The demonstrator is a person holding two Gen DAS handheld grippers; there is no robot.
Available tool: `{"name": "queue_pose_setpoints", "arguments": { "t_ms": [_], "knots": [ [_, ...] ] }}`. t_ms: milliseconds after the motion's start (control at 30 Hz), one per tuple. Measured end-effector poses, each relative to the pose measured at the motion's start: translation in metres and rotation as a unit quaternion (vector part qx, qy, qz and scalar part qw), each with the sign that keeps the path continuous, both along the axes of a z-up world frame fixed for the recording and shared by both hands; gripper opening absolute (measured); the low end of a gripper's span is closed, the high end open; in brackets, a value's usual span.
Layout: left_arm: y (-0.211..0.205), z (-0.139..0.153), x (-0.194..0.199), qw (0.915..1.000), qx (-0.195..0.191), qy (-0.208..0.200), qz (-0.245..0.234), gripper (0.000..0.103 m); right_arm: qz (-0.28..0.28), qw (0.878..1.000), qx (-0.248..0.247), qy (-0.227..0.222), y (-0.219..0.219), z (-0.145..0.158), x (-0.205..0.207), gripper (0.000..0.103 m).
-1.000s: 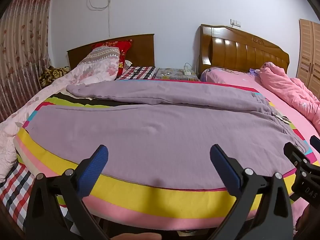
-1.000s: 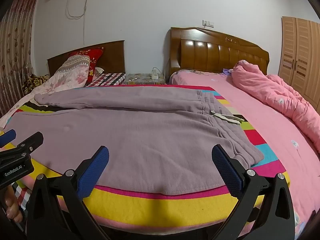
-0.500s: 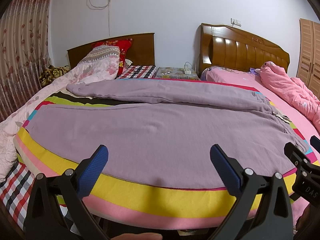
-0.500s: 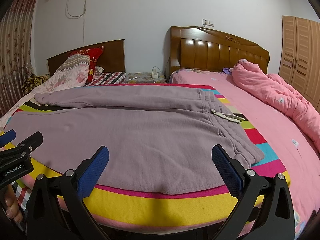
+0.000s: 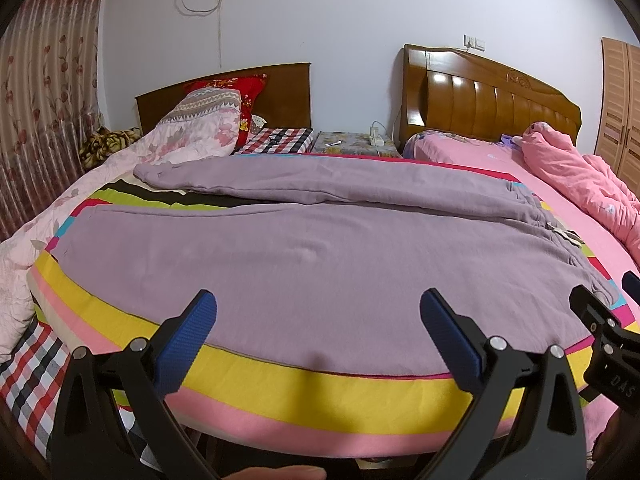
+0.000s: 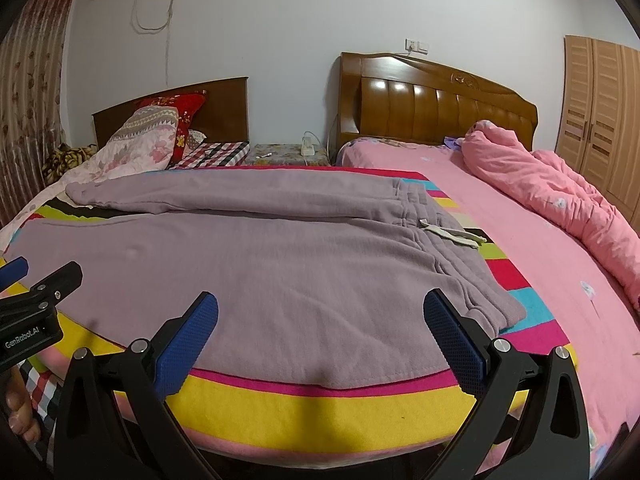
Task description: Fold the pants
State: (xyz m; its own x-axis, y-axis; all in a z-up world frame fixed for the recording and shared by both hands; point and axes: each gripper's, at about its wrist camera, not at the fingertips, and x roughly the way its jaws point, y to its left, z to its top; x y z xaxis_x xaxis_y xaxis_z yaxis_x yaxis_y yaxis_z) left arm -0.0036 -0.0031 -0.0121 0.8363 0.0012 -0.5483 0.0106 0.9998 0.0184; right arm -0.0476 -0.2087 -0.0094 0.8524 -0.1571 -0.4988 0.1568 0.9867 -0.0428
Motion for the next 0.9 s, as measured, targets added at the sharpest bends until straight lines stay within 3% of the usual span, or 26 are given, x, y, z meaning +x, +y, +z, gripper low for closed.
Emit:
{"name": "queue_pose_setpoints", "arguments": {
  "t_ms": [900],
  "knots": [
    [0.0003, -0.0006, 0.0005, 0.9998, 0.000, 0.020, 0.000, 0.102, -0.001, 1.000, 0.005, 0.011, -0.0012, -0.0044, 0.0008, 0.099]
  ]
}}
